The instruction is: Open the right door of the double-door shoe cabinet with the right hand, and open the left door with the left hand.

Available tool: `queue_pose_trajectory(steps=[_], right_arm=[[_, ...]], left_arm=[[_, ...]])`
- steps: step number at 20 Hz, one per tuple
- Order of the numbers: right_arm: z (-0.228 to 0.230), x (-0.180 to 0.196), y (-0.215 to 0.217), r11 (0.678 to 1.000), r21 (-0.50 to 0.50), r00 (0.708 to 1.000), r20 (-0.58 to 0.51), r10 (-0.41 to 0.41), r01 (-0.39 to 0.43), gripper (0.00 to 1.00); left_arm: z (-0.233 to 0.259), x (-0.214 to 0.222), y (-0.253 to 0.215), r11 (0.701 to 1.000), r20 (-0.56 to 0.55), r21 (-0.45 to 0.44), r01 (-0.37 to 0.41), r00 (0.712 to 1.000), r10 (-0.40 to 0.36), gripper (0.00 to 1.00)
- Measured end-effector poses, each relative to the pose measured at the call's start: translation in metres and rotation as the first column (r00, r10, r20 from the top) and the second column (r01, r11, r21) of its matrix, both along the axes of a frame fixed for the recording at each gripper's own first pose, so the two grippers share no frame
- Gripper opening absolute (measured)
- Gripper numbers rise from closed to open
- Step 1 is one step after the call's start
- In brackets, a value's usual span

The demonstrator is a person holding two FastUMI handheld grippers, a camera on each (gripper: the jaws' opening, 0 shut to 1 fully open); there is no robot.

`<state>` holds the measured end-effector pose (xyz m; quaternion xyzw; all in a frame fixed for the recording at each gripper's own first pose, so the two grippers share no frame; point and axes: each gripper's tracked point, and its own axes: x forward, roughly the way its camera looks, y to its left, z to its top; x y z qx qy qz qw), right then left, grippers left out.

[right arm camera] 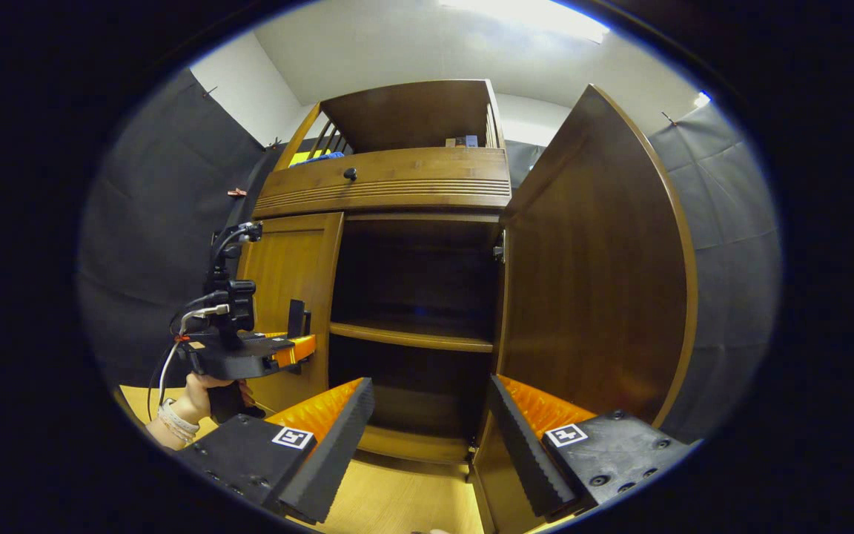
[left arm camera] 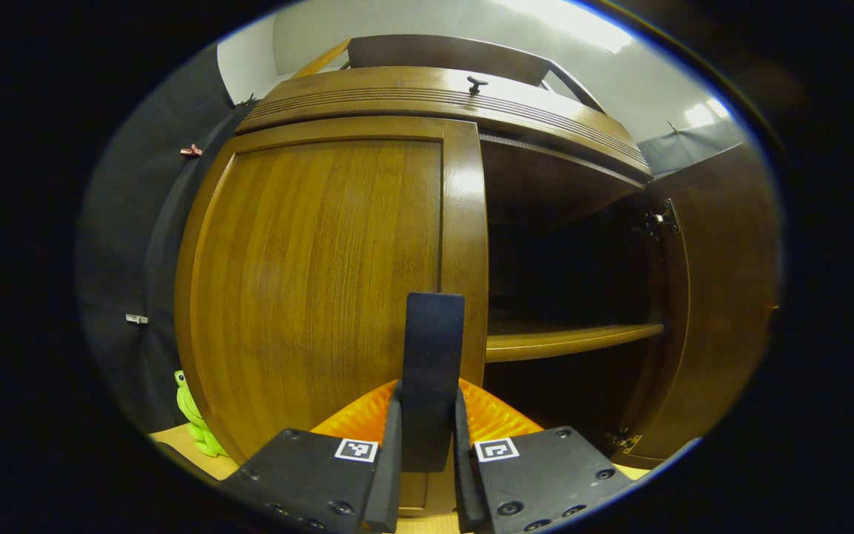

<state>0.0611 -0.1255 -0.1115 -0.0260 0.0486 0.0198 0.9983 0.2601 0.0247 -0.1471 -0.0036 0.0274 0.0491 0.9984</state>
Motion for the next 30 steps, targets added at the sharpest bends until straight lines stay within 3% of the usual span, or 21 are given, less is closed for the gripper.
queue_pose_trajectory(steps=[12, 30], right_arm=[[0.008, -0.019, 0.020, 1.000, -0.013, 1.000, -0.011, 0.000, -0.001, 0.97], [0.032, -0.057, 0.089, 0.996, 0.006, 0.996, 0.000, 0.085, -0.085, 0.99]], left_arm=[[0.011, -0.057, 0.001, 0.999, -0.023, -0.025, 0.046, 0.999, -0.046, 0.33], [0.023, -0.151, 0.035, 0.992, -0.083, -0.025, 0.126, 0.988, -0.128, 0.31]])
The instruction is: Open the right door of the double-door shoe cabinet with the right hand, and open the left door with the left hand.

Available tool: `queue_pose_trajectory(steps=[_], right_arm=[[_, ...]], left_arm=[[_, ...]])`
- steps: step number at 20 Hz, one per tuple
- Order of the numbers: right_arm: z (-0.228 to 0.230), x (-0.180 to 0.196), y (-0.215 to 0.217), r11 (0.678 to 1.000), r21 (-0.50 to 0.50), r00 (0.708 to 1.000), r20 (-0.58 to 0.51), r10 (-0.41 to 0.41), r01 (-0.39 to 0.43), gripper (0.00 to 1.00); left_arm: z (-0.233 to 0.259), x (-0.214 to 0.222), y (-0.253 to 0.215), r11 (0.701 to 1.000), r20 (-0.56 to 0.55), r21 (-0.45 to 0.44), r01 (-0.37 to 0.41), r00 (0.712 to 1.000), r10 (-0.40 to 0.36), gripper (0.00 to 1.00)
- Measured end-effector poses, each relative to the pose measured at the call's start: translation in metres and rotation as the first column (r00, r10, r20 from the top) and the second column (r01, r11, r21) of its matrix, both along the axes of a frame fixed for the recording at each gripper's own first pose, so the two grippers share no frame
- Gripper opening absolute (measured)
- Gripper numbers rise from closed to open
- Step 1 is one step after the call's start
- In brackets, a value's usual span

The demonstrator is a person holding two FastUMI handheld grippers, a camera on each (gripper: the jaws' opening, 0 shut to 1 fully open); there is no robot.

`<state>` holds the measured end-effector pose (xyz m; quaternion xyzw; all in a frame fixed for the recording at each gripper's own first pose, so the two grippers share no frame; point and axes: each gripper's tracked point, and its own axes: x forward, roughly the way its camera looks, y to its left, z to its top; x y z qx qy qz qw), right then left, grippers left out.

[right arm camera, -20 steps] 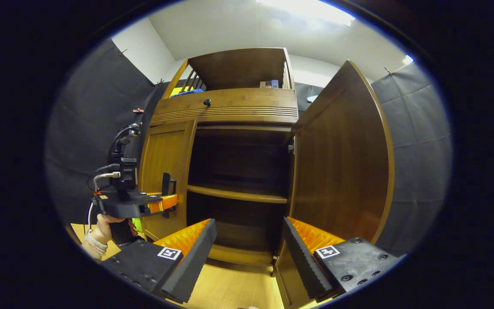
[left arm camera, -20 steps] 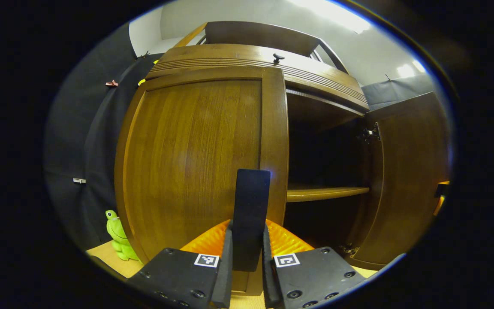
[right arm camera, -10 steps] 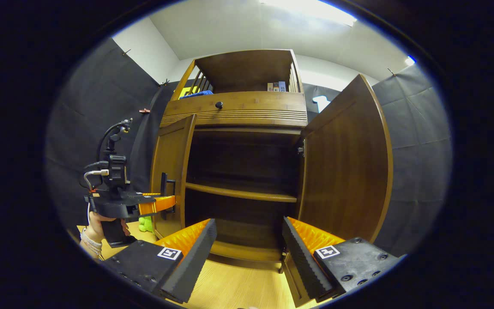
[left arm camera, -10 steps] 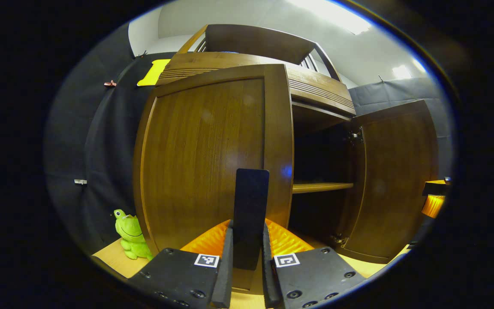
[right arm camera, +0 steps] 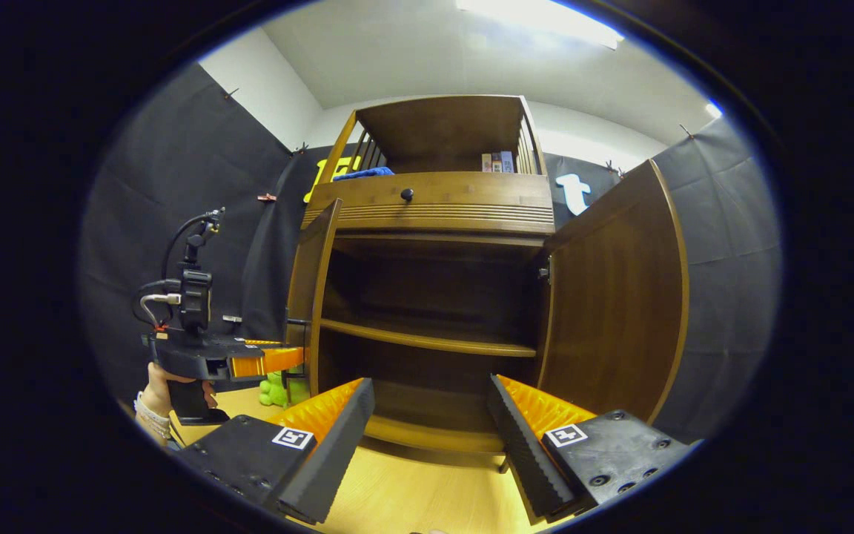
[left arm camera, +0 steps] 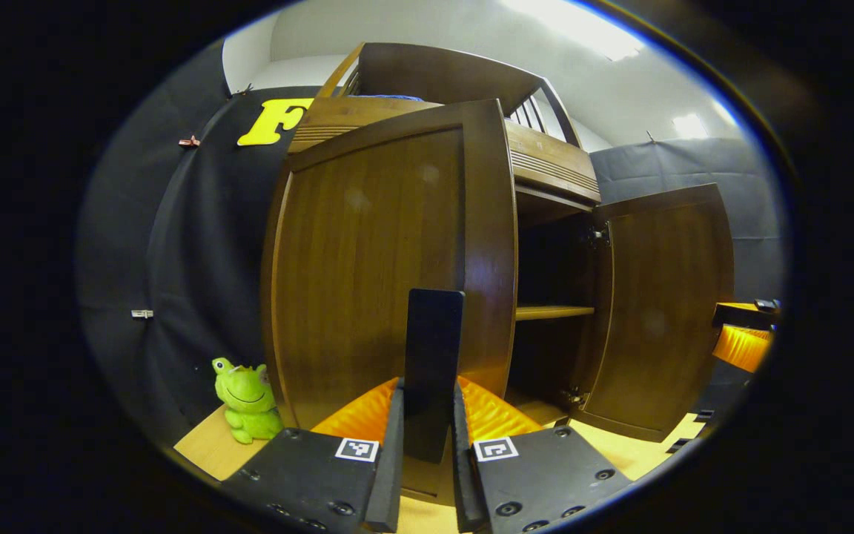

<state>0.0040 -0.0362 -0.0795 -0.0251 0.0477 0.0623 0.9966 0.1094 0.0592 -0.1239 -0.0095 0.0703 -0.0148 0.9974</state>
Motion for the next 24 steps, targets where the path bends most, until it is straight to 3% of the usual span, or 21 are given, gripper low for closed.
queue_pose_trajectory(steps=[5, 12, 20, 24], right_arm=[[0.008, -0.008, 0.020, 0.999, -0.007, 0.999, 0.006, 0.032, -0.032, 0.99], [0.016, -0.021, 0.037, 0.999, 0.012, 0.998, 0.018, 0.053, -0.053, 0.95], [0.007, -0.023, 0.056, 0.996, 0.018, 0.996, -0.021, 0.086, -0.086, 0.99], [0.006, -0.023, 0.061, 0.995, 0.021, 0.995, -0.026, 0.100, -0.099, 0.95]], left_arm=[[0.006, -0.024, 0.015, 1.000, 0.000, -0.002, -0.019, 1.000, 0.019, 0.34], [0.012, -0.054, 0.046, 0.996, 0.004, 0.034, -0.078, 0.997, 0.078, 0.27], [0.018, -0.078, 0.080, 0.986, 0.015, 0.066, -0.153, 0.988, 0.152, 0.21], [0.020, -0.087, 0.097, 0.973, 0.021, 0.093, -0.212, 0.977, 0.211, 0.17]])
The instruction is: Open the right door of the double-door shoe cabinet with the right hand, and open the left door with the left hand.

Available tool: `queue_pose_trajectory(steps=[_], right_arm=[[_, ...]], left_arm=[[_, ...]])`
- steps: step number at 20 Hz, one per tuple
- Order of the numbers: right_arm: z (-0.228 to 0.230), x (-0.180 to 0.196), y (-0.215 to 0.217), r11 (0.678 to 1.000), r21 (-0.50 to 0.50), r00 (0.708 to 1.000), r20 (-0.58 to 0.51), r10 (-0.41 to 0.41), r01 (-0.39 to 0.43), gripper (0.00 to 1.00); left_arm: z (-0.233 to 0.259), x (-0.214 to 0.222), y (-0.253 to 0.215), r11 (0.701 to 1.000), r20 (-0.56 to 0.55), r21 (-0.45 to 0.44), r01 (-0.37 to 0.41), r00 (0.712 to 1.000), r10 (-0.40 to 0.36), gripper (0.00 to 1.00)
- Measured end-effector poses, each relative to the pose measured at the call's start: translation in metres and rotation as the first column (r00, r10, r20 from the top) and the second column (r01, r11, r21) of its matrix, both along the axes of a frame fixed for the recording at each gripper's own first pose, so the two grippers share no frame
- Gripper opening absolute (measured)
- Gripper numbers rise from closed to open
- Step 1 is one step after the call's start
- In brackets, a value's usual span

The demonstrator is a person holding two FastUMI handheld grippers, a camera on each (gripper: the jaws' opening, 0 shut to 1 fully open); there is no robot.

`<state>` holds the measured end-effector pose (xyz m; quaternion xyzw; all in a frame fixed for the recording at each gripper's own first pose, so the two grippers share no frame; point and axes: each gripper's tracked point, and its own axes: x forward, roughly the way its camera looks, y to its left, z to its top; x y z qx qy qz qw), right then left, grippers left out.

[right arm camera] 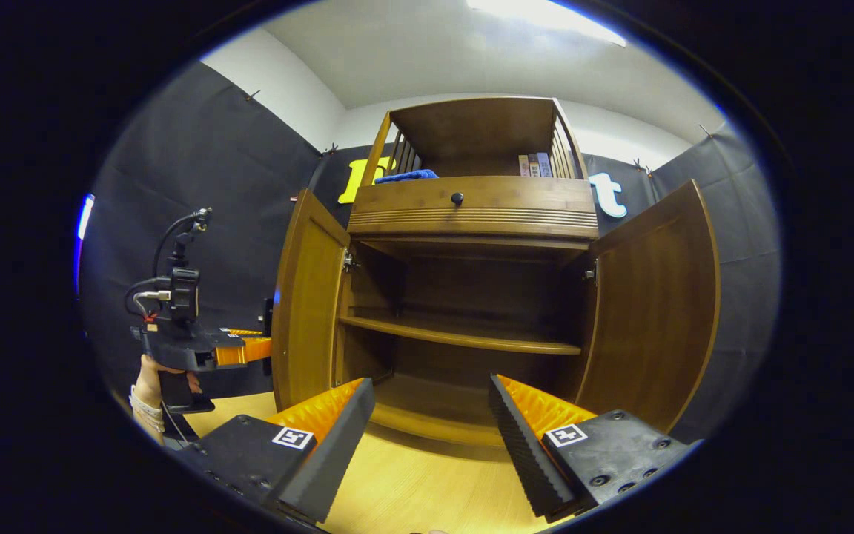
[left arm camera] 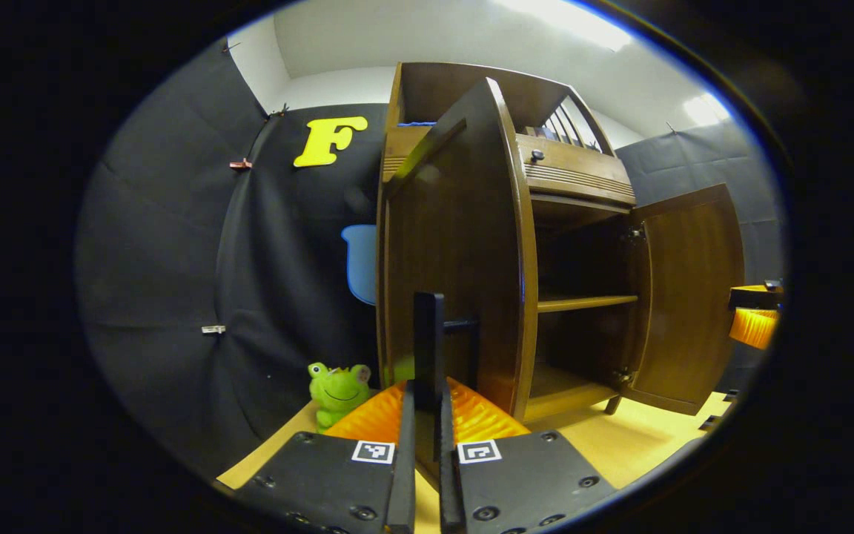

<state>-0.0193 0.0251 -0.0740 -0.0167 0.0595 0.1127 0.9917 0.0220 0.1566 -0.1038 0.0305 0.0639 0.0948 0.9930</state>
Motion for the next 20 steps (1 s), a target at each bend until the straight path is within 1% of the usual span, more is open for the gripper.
queue_pose_trajectory(steps=[2, 3, 4, 5, 6, 7, 10, 12, 13, 14, 17, 18, 19, 20], right_arm=[[0.002, 0.002, 0.001, 1.000, 0.007, 1.000, 0.006, 0.002, -0.002, 0.95], [0.003, 0.002, 0.001, 1.000, 0.011, 1.000, 0.010, 0.002, -0.002, 0.95], [0.004, 0.003, 0.002, 1.000, 0.018, 1.000, 0.015, 0.004, -0.004, 0.97], [0.004, 0.004, 0.003, 1.000, 0.025, 1.000, 0.017, 0.006, -0.006, 0.97], [0.005, 0.004, 0.004, 0.999, 0.033, 1.000, 0.017, 0.008, -0.008, 0.96], [0.005, 0.004, 0.005, 0.999, 0.039, 1.000, 0.018, 0.009, -0.009, 0.96], [0.006, 0.004, 0.005, 0.999, 0.042, 1.000, 0.018, 0.006, -0.007, 0.95], [0.006, 0.003, 0.003, 0.999, 0.038, 1.000, 0.020, 0.002, -0.003, 0.95], [0.006, 0.003, 0.002, 0.999, 0.037, 1.000, 0.020, -0.001, 0.000, 0.95], [0.007, 0.003, 0.001, 0.999, 0.038, 1.000, 0.020, -0.003, 0.002, 0.97], [0.009, 0.003, -0.001, 0.999, 0.044, 1.000, 0.020, -0.011, 0.010, 0.97], [0.008, 0.003, -0.004, 0.999, 0.043, 1.000, 0.019, -0.016, 0.015, 0.97], [0.010, 0.003, -0.006, 0.999, 0.040, 1.000, 0.019, -0.024, 0.023, 0.97], [0.011, 0.002, -0.009, 0.999, 0.034, 0.999, 0.018, -0.034, 0.033, 0.99]], left_arm=[[-0.001, -0.004, 0.011, 0.999, 0.000, 0.011, -0.048, 0.999, 0.048, 0.17], [0.000, -0.007, 0.015, 0.998, 0.002, 0.014, -0.064, 0.998, 0.064, 0.14], [0.002, -0.011, 0.017, 0.997, 0.004, 0.017, -0.074, 0.997, 0.074, 0.12], [0.004, -0.015, 0.019, 0.997, 0.002, 0.020, -0.080, 0.997, 0.080, 0.13], [0.004, -0.018, 0.021, 0.996, 0.000, 0.023, -0.087, 0.996, 0.087, 0.11], [0.005, -0.023, 0.024, 0.995, -0.003, 0.027, -0.097, 0.995, 0.097, 0.13], [0.011, -0.036, 0.033, 0.989, 0.010, 0.036, -0.140, 0.990, 0.140, 0.13], [0.018, -0.049, 0.032, 0.988, 0.020, 0.022, -0.151, 0.988, 0.150, 0.11], [0.023, -0.055, 0.036, 0.984, 0.031, 0.022, -0.174, 0.984, 0.174, 0.12], [0.023, -0.056, 0.034, 0.984, 0.029, 0.018, -0.179, 0.983, 0.179, 0.06], [0.029, -0.062, 0.021, 0.985, 0.016, -0.001, -0.170, 0.985, 0.170, 0.07], [0.033, -0.063, 0.012, 0.988, 0.017, -0.005, -0.157, 0.987, 0.157, 0.14], [0.039, -0.063, -0.001, 0.991, 0.024, -0.013, -0.130, 0.991, 0.131, 0.07], [0.046, -0.062, -0.017, 0.995, 0.039, -0.019, -0.098, 0.994, 0.099, 0.07]])
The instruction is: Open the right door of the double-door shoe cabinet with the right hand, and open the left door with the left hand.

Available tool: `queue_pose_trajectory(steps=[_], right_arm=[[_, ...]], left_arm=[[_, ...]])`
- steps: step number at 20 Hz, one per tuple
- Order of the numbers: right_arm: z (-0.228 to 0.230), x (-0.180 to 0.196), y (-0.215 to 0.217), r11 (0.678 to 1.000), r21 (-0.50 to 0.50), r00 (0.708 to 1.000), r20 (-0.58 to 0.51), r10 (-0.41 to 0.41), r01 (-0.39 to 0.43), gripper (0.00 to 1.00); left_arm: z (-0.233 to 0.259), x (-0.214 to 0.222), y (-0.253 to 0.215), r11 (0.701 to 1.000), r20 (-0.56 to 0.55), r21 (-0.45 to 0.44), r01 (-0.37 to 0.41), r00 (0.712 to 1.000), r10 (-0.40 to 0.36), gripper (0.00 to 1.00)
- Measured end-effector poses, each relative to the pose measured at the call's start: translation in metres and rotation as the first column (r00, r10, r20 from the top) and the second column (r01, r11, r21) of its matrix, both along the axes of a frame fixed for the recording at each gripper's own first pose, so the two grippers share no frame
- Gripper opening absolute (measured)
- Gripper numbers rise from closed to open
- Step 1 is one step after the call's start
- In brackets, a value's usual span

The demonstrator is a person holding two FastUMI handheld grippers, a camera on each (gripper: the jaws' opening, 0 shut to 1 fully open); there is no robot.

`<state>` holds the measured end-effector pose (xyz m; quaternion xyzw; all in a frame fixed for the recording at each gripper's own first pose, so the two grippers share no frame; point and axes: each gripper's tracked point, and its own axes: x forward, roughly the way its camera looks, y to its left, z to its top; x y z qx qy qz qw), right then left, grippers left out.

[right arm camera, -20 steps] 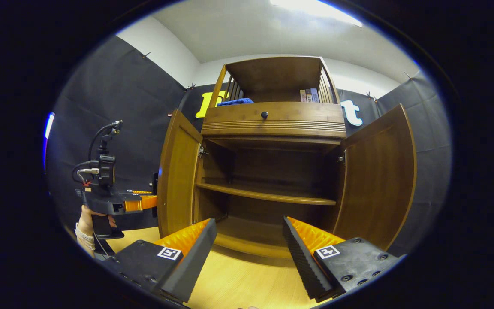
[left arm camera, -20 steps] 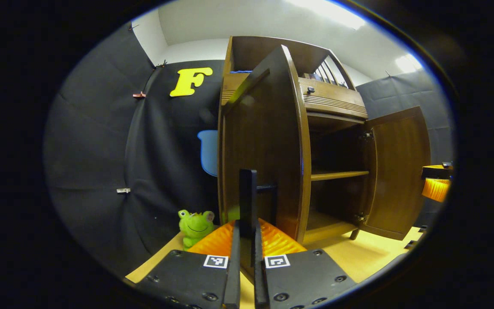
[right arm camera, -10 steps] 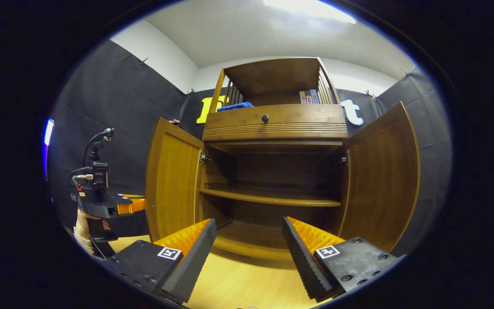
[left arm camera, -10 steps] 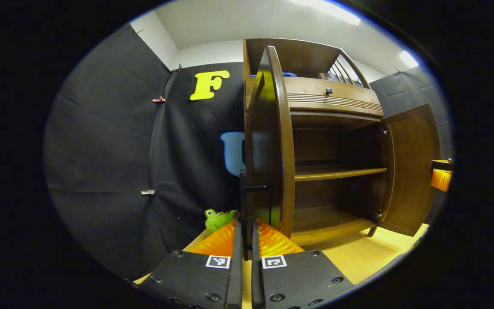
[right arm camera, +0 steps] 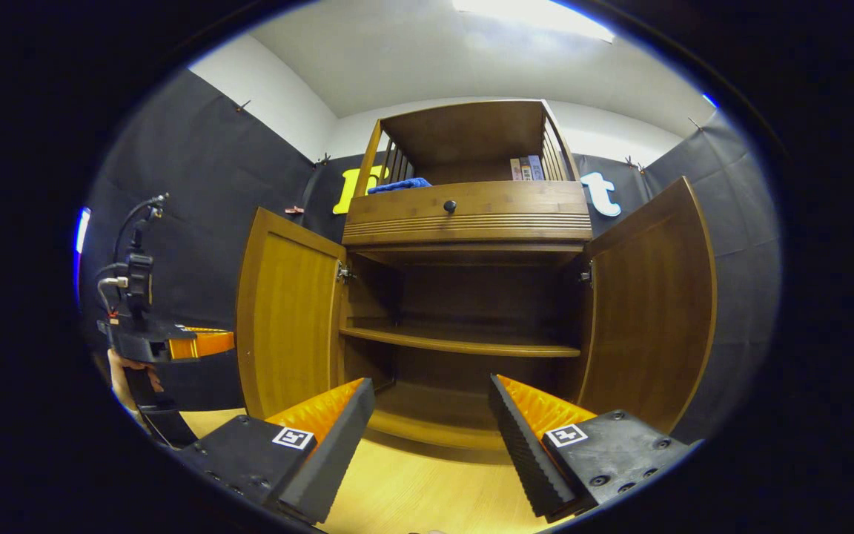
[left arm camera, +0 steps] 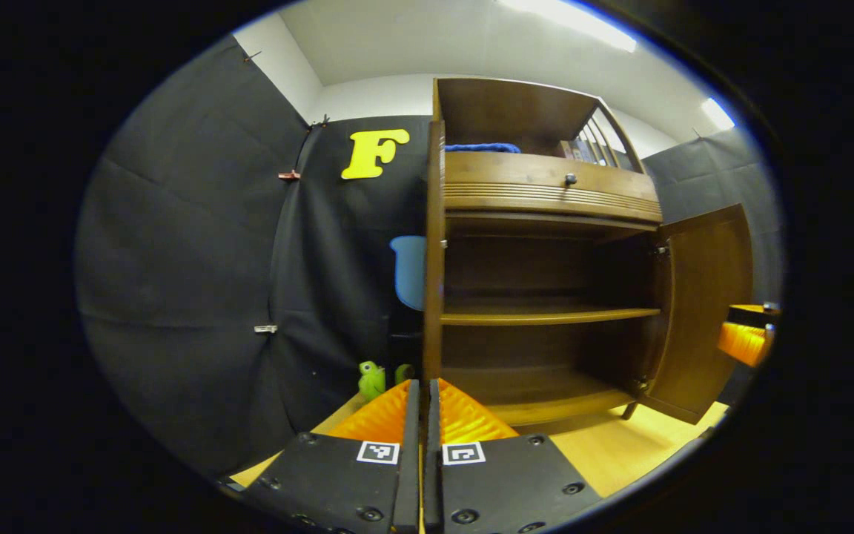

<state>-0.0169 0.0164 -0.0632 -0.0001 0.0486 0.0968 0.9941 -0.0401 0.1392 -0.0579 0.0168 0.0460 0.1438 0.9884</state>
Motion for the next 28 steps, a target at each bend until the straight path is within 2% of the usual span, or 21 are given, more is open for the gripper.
queue_pose_trajectory(steps=[1, 4, 5, 9, 10, 14, 15, 18, 28], right_arm=[[0.001, 0.000, -0.004, 1.000, -0.007, 1.000, 0.001, -0.011, 0.011, 0.97], [0.009, -0.001, -0.012, 0.999, -0.018, 0.999, 0.007, -0.045, 0.045, 0.99], [0.012, -0.001, -0.014, 0.998, -0.020, 0.998, 0.010, -0.055, 0.055, 0.97], [0.021, -0.007, -0.023, 0.996, -0.038, 0.996, 0.023, -0.084, 0.085, 0.99], [0.023, -0.009, -0.025, 0.995, -0.044, 0.996, 0.028, -0.089, 0.090, 0.97], [0.028, -0.012, -0.032, 0.993, -0.058, 0.994, 0.040, -0.105, 0.107, 0.97], [0.029, -0.013, -0.034, 0.992, -0.061, 0.993, 0.039, -0.107, 0.109, 0.95], [0.028, -0.015, -0.041, 0.990, -0.069, 0.992, 0.035, -0.119, 0.121, 0.97], [0.040, -0.017, -0.057, 0.989, -0.028, 0.988, 0.060, -0.145, 0.147, 0.97]], left_arm=[[0.006, 0.003, -0.016, 0.999, 0.006, -0.005, 0.037, 0.999, -0.037, 0.07], [0.019, 0.014, -0.059, 0.991, 0.011, 0.004, 0.137, 0.990, -0.137, 0.08], [0.025, 0.020, -0.071, 0.987, 0.026, 0.016, 0.160, 0.987, -0.160, 0.15], [0.026, 0.037, -0.118, 0.970, 0.016, 0.028, 0.240, 0.971, -0.241, 0.99], [0.026, 0.039, -0.128, 0.965, 0.012, 0.025, 0.261, 0.965, -0.262, 0.94], [0.026, 0.043, -0.148, 0.956, 0.016, 0.033, 0.292, 0.956, -0.292, 0.98], [0.027, 0.044, -0.150, 0.954, 0.020, 0.032, 0.297, 0.954, -0.298, 0.98], [0.032, 0.044, -0.157, 0.952, 0.038, 0.027, 0.305, 0.951, -0.306, 0.96], [0.041, 0.040, -0.171, 0.945, 0.058, 0.050, 0.324, 0.943, -0.327, 0.98]])
